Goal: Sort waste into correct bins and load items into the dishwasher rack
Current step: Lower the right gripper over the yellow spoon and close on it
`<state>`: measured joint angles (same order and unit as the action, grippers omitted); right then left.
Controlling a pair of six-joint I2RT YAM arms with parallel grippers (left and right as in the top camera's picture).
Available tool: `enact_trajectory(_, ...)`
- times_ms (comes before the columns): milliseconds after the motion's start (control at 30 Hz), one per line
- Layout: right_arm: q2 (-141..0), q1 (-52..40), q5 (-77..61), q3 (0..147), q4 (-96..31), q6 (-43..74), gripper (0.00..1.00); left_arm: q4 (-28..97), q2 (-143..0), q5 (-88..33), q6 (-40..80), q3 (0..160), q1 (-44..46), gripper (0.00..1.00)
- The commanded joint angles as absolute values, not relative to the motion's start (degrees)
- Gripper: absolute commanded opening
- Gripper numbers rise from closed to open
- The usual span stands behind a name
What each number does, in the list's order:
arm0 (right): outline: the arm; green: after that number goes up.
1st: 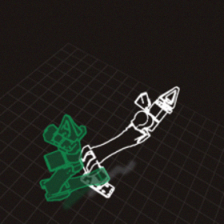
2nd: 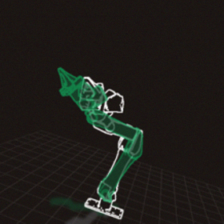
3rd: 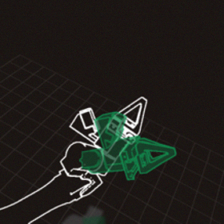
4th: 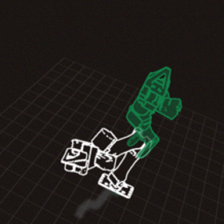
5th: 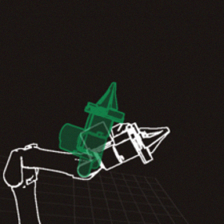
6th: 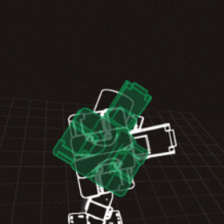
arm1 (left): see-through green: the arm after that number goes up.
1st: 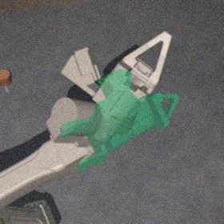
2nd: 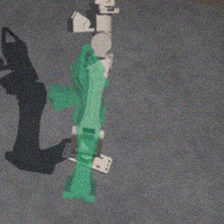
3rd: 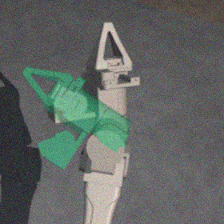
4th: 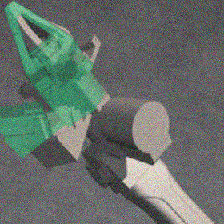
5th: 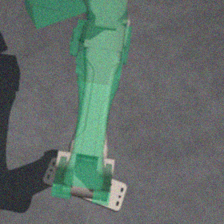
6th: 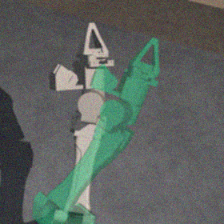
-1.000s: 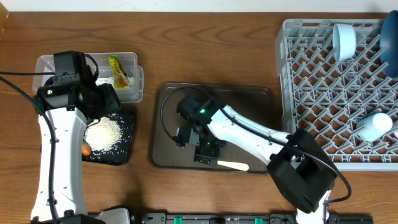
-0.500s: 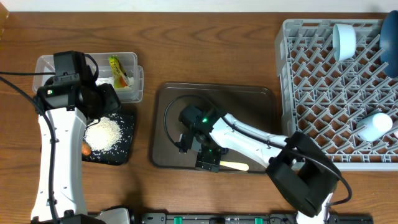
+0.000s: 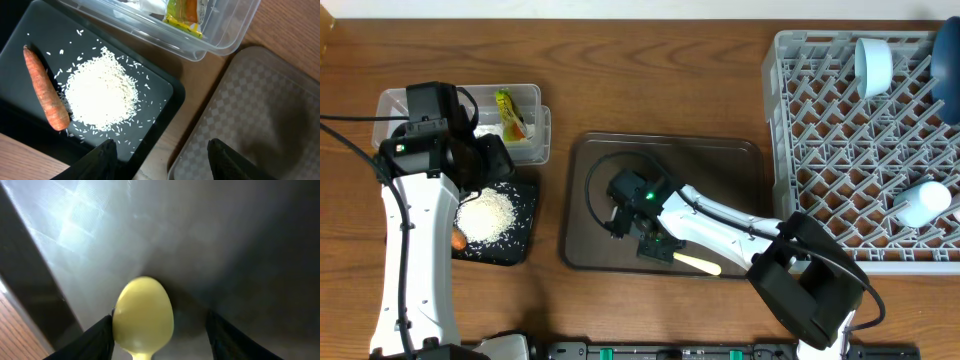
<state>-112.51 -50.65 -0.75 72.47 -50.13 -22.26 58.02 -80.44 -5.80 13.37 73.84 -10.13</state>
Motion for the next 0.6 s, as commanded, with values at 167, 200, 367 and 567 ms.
enact_trajectory(167, -114.34, -51.09, 0.82, 71.07, -51.79, -19.70, 0.52, 57.98, -80.42, -5.54, 13.67, 73.67, -10.37, 0.61)
enact_trajectory(200, -114.34, -51.09, 0.84, 71.07, -51.77, -19.70, 0.51, 58.00, -80.42, -5.52, 13.65, 73.67, -10.37, 0.61)
enact_trajectory(367, -114.34, -51.09, 0.73, 71.07, -51.31, -19.70, 0.48, 58.00, -80.42, -5.54, 13.67, 73.67, -10.37, 0.61)
enact_trajectory(567, -114.34, -51.16, -0.08, 71.07, -50.35, -19.73, 0.47, 58.00, -80.42, -5.54, 13.67, 73.67, -10.37, 0.61)
